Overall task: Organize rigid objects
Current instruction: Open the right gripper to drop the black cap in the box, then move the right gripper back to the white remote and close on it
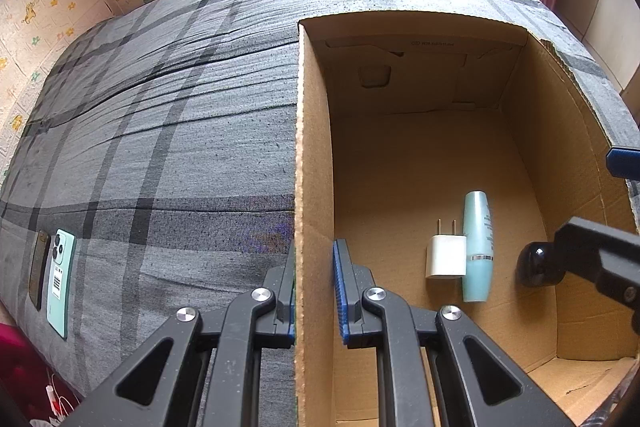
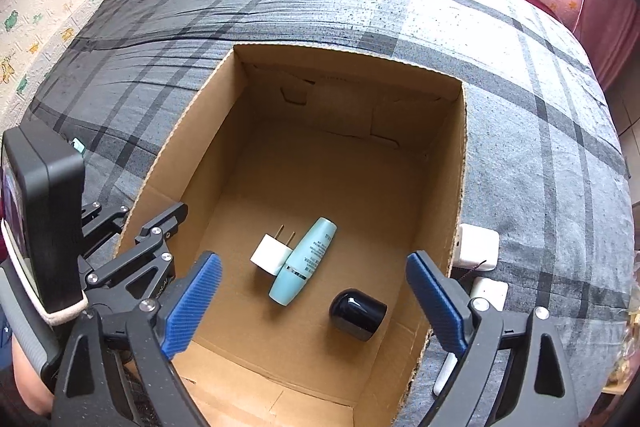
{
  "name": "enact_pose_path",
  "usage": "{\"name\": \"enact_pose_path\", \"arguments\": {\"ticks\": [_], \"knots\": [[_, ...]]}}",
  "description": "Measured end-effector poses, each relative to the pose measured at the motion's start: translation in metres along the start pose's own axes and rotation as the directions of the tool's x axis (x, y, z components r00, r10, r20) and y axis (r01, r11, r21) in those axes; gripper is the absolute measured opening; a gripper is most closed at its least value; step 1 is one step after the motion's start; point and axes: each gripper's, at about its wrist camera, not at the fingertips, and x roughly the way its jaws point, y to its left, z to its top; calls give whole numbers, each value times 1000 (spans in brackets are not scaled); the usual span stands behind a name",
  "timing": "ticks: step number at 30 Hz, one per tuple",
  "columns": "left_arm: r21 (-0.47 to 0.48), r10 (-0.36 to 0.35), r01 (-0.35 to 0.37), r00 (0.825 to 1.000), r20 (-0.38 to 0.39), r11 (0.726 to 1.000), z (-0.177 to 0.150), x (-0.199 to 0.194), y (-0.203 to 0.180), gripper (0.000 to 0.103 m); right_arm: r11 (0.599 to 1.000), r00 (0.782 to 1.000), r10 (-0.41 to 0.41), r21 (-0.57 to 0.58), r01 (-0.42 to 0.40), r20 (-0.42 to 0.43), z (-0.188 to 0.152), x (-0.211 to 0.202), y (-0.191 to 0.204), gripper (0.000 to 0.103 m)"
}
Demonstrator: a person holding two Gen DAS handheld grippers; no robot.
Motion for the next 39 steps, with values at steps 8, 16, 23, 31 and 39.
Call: {"name": "enact_pose_path", "arguments": {"ticks": [8,16,23,31,39], "knots": [[-2,0,0,1000,-1,1000,0,1,0,15,999,998,-41,26,40,52,-2,-29,-26,102],[2,3,-3,1000,-1,1000,0,1,-2,15,989,992,-108,106,100,67,-12,-41,-73,103],[0,3,-3,1000,3,1000,-1,0,-3,15,975,985,-162,164,150,66,-28,-45,-108,103],[1,4,-4,1000,4,1000,-1,-1,-3,15,956,977,-212,217,199,35,-56,-29,-132,103],[0,6,-6,1000,5,1000,-1,-1,-3,15,944,976,-213,250,215,-36,-87,9,-148,103]]}}
